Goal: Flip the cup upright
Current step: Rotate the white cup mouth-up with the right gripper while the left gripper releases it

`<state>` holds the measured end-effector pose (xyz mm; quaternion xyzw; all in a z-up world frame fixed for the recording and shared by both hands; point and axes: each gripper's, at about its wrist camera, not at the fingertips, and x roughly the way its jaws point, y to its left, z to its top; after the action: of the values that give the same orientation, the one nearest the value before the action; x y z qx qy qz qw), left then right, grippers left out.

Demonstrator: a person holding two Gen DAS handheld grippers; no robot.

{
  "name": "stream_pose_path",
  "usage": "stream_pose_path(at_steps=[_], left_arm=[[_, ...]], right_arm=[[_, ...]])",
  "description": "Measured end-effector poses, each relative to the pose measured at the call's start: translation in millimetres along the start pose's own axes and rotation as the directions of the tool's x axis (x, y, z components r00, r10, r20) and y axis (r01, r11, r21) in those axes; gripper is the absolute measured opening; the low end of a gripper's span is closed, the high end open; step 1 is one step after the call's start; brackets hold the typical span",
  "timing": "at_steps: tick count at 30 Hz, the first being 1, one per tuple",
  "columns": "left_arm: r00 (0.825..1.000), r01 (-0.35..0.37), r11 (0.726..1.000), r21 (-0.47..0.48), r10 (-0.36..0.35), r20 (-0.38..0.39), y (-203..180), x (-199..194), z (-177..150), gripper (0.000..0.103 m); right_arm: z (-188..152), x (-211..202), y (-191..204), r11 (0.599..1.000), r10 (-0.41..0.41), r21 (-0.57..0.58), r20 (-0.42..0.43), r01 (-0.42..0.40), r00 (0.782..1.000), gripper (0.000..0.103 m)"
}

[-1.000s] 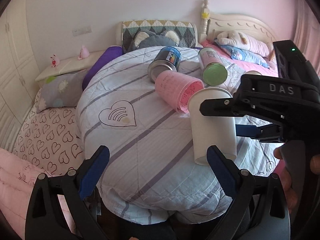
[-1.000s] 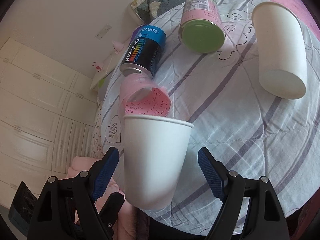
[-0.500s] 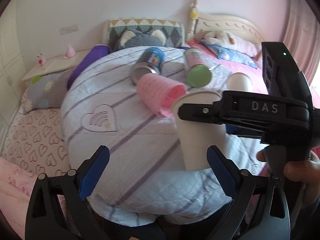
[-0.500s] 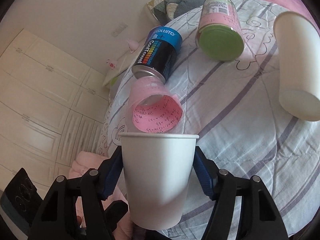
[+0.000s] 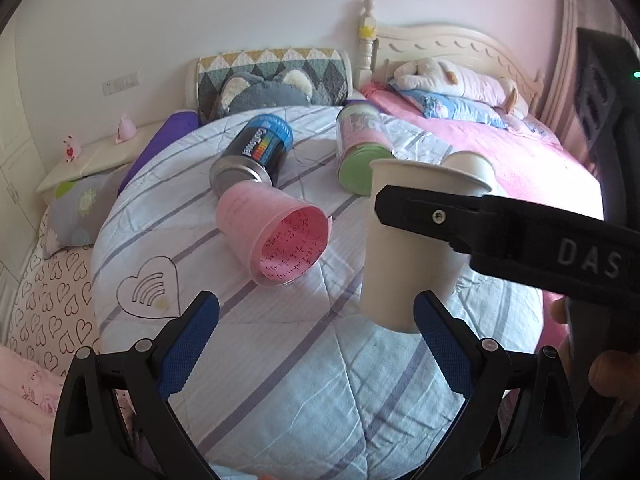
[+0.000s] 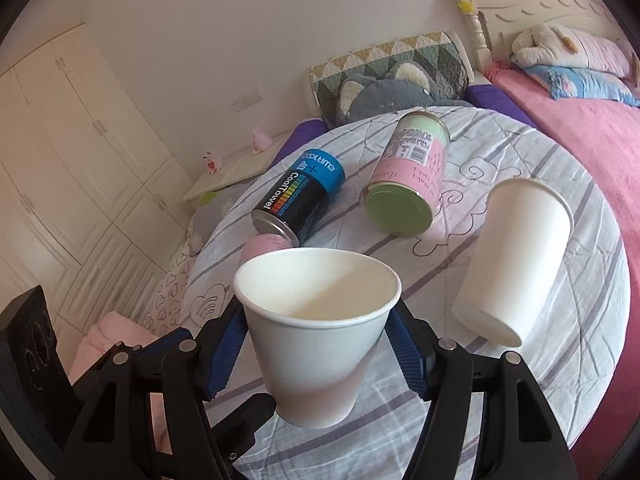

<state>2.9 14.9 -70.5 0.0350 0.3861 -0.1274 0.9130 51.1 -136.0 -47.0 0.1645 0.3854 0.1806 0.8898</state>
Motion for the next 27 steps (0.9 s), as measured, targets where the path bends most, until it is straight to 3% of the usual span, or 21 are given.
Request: stream_pose_path(at_steps=[7, 16, 27], left_arm=[[0.998, -0.027, 0.999, -0.032, 0.025, -0.052, 1.2, 25.3, 0.7, 0.099], [0.996, -0.069, 0.998, -0.013, 0.068, -0.051, 1.5, 26.6, -2.5, 0.099], [0.996, -0.07, 0.997, -0.031, 0.068, -0.054, 8.1, 19.0, -10.0, 0.099]], right_arm=[[0.2, 4.0, 1.8, 0.99, -0.064, -0.123, 0.036, 0.068, 0.997, 0.069], [-9.9, 9.1, 17.8, 0.945, -0.141, -0.284, 0.085, 0.159, 0.986, 0.069], [-21.0, -2.3, 28.4, 0.935, -0.139, -0.316, 0.101, 0.164, 0.985, 0.069]])
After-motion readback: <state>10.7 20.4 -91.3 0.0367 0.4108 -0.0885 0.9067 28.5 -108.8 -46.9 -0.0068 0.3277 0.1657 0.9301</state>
